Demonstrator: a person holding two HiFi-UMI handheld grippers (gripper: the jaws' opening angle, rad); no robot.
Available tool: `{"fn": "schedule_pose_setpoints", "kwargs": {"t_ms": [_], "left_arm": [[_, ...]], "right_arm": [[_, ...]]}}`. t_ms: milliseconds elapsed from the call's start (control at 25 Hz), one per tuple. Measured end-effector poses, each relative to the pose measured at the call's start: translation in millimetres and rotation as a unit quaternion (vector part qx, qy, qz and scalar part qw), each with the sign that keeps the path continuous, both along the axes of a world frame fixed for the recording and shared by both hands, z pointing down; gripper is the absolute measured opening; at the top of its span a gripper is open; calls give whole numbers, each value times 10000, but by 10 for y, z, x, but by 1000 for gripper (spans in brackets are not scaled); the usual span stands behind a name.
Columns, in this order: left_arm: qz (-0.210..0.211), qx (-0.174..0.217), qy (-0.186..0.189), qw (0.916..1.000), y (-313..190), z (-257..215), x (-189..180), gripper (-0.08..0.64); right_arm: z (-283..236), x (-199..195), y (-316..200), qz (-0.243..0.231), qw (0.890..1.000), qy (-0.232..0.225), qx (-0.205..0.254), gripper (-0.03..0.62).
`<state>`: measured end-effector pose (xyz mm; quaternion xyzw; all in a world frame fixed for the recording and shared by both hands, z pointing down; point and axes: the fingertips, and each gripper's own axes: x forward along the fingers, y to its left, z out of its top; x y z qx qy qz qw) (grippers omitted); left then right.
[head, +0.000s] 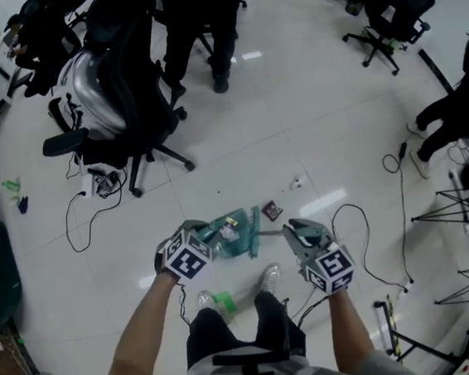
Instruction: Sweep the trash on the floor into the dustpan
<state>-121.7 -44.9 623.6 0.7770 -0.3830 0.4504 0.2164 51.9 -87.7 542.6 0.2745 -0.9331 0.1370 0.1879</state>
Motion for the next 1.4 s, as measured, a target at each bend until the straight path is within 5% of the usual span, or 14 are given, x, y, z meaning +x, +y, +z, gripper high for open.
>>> {"fn": "schedule_pose_setpoints", "kwargs": {"t_ms": [280,640,960,1400], "left_arm": [[385,-101,-382,9985,-576,-37,80,98],[1519,-23,-419,9875,-1192,36,410,98],[1903,-158,-226,9813,-1404,187,578,100],[1925,-124,-69,9812,-1485,206,608,98]], "right_arm": [[205,684,-609,480,9976,474,167,72],[853,1068,-1048,957,9868,1294,165,69],[1167,523,-1181,776,9920,998,-5,67],[929,-603,-1130,-97,9996,258,2,66]]}}
